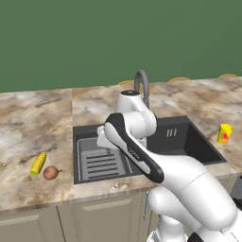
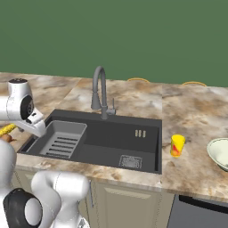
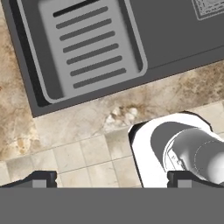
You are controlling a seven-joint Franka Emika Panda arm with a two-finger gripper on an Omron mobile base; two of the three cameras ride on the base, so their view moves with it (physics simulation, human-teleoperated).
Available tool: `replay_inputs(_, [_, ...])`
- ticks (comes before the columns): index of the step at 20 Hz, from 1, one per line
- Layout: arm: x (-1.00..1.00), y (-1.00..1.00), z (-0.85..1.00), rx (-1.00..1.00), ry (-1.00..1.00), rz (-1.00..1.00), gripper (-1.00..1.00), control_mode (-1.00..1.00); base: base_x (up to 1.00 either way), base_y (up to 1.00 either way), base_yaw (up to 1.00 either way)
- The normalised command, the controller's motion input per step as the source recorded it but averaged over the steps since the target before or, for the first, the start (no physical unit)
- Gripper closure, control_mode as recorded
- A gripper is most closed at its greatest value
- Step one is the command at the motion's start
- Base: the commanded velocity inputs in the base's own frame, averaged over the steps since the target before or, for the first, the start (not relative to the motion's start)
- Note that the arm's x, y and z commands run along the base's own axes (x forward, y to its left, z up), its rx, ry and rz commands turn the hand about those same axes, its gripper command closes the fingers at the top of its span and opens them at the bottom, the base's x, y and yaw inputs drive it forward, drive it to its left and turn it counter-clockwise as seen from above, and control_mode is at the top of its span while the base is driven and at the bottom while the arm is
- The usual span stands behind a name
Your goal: Remove the onion and corn from the sink. Then move the bowl and cup from the counter to the sink for washing.
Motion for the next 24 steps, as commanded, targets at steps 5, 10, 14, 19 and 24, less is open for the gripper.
replay_inputs(5, [-0.06, -0.51, 0.08, 0.00, 0.00, 0.00, -1.00, -1.00, 0.00, 0.00, 0.00])
replay_inputs(10, [-0.05, -0.52, 0.08, 0.00, 0.02, 0.00, -1.00, -1.00, 0.00, 0.00, 0.00])
replay_inputs(14, [-0.04, -0.52, 0.08, 0.00, 0.03, 0.00, -1.00, -1.00, 0.00, 0.00, 0.00])
replay_inputs(19, [-0.03, -0.53, 0.08, 0.00, 0.04, 0.00, -1.00, -1.00, 0.00, 0.00, 0.00])
replay_inputs(24, [0.00, -0.52, 0.08, 0.00, 0.04, 0.00, -1.00, -1.00, 0.00, 0.00, 0.00])
